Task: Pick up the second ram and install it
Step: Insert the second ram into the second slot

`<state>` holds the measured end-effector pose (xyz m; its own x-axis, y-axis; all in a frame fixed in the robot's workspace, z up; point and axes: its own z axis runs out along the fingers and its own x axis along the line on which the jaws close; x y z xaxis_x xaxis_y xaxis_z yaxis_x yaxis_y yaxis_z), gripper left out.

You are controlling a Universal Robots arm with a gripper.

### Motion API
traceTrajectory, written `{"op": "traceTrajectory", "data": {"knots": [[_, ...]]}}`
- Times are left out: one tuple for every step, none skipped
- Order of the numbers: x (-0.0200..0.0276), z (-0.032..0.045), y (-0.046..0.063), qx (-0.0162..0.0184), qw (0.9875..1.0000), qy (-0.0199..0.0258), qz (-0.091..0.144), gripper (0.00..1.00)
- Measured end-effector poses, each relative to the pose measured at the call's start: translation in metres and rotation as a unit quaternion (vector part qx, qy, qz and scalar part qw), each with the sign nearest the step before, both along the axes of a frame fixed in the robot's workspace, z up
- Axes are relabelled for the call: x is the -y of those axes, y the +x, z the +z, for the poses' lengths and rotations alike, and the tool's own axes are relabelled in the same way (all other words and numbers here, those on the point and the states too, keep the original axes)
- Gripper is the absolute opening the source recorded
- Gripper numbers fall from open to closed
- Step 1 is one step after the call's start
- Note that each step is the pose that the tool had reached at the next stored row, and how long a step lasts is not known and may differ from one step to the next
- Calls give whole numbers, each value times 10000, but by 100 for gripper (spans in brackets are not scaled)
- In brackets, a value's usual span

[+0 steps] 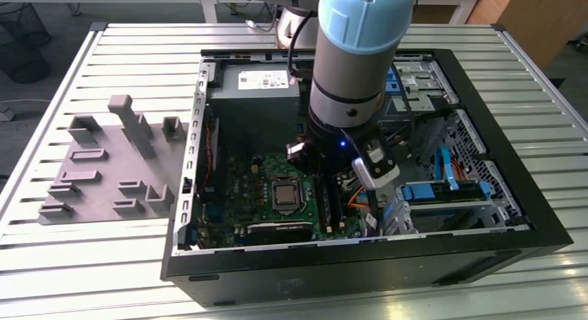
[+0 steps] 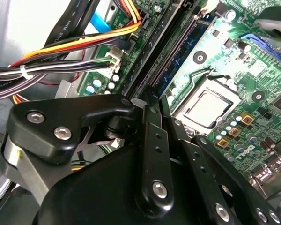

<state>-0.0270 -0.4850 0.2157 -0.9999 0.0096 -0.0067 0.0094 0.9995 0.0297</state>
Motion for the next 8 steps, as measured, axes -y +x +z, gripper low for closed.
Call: {"op": "traceTrajectory", "data": {"knots": [[4, 0, 0, 0, 10000, 0, 0, 14], [7, 0, 0, 0, 10000, 1, 0, 14], [8, 0, 0, 0, 10000, 1, 0, 14], [9, 0, 0, 0, 10000, 0, -1, 14], [9, 0, 0, 0, 10000, 0, -1, 14], [10, 0, 0, 0, 10000, 0, 0, 14], [10, 0, 0, 0, 10000, 0, 0, 14], [10, 0, 0, 0, 10000, 0, 0, 14]]}}
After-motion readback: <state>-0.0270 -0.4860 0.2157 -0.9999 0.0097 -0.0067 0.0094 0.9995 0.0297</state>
